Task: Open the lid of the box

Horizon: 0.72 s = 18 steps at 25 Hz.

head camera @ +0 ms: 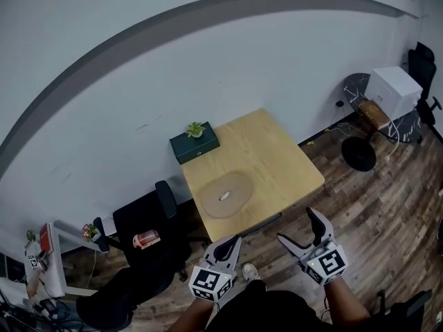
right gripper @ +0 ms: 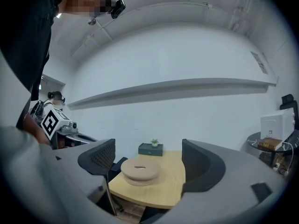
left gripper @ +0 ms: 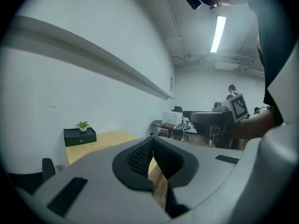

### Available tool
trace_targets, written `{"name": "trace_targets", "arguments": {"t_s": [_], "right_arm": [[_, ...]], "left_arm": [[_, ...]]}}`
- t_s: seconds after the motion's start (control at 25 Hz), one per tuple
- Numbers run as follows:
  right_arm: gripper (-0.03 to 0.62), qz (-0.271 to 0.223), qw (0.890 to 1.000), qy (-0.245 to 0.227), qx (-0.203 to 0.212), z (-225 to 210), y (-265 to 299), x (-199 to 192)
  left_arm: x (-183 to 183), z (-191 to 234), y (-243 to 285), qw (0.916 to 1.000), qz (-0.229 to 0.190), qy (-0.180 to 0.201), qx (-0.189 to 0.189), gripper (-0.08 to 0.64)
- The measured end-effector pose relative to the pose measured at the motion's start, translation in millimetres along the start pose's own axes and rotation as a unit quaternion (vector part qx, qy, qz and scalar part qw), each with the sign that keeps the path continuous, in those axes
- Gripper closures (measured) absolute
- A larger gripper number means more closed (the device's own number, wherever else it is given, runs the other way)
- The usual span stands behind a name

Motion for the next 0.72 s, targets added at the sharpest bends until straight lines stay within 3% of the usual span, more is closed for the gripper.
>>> {"name": "trace_targets", "arguments": {"t_s": [0.12, 0.32, 0.52, 0.72], "right_arm": [[0.146, 0.036, 0.999, -0.002, -0.005, -7, 32, 1], [0.144, 0.060, 0.998, -0.016, 0.021, -11, 83, 5], [0.136, 0.045, 0.995, -0.040, 0.080, -7, 126, 5], [0.100, 0.080, 0.989, -0.044, 0.117, -5, 163, 6]], "left_arm": [[-3, 28, 13, 0.9999, -0.001, -0.003, 0.013, 0.541], [-2, 72, 31, 0.9992, -0.007, -0.003, 0.038, 0.541], [-4, 121, 29, 0.9957, -0.014, -0.020, 0.089, 0.541], [-2, 149, 28, 0.9936, -0.013, -0.012, 0.112, 0.541]]}}
Point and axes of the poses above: the fingertips, and each gripper's own axes: y forward along the fingers, z to its left, x out of its top, the point moved 3 cm from there along -y, backward along the fingers, and after that the axes turned 15 degrees about y, right-handed, at the moved point
